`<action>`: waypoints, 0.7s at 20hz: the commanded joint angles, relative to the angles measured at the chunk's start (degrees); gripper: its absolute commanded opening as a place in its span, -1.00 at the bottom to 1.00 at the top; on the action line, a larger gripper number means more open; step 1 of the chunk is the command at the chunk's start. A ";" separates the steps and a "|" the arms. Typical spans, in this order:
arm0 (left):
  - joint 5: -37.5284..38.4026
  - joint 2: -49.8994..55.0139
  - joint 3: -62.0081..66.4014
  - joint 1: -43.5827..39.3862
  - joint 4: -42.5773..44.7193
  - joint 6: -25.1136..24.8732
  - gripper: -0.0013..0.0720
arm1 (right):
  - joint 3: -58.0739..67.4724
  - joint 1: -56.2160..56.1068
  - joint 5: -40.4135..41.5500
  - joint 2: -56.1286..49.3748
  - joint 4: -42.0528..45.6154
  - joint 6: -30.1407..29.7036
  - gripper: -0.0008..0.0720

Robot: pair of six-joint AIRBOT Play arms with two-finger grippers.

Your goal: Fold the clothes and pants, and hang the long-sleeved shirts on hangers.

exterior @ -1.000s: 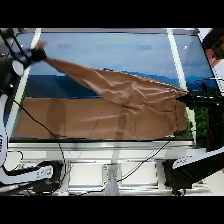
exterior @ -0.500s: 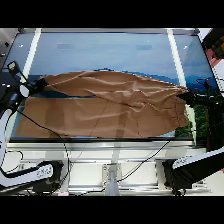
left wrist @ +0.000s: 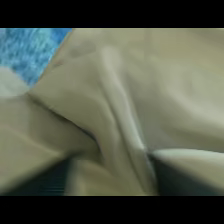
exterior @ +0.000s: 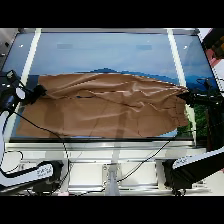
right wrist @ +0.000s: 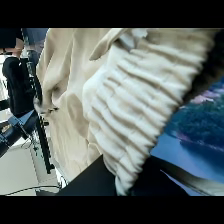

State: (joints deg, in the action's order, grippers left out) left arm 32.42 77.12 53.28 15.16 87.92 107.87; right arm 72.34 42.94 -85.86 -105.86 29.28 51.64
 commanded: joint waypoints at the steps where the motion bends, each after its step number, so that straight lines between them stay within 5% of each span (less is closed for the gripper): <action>1: 3.89 -0.33 0.15 0.48 -2.99 2.49 0.94 | 0.04 0.00 0.07 0.02 0.09 -0.02 -0.90; 6: 1.14 0.11 8.63 4.96 -3.15 2.47 0.72 | 0.04 0.00 -0.07 0.02 2.40 -0.02 -0.90; 10: 22.73 9.64 24.15 12.35 -15.15 -9.46 0.82 | 0.04 0.00 0.11 0.02 5.68 -0.04 -0.90; 14: 29.55 17.62 28.15 14.62 -28.11 -10.01 0.83 | 0.04 0.00 0.31 0.02 7.10 -0.04 -0.90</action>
State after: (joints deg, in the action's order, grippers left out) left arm 54.52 89.69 77.58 27.73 69.95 100.60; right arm 72.34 42.94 -85.69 -105.86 34.85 51.62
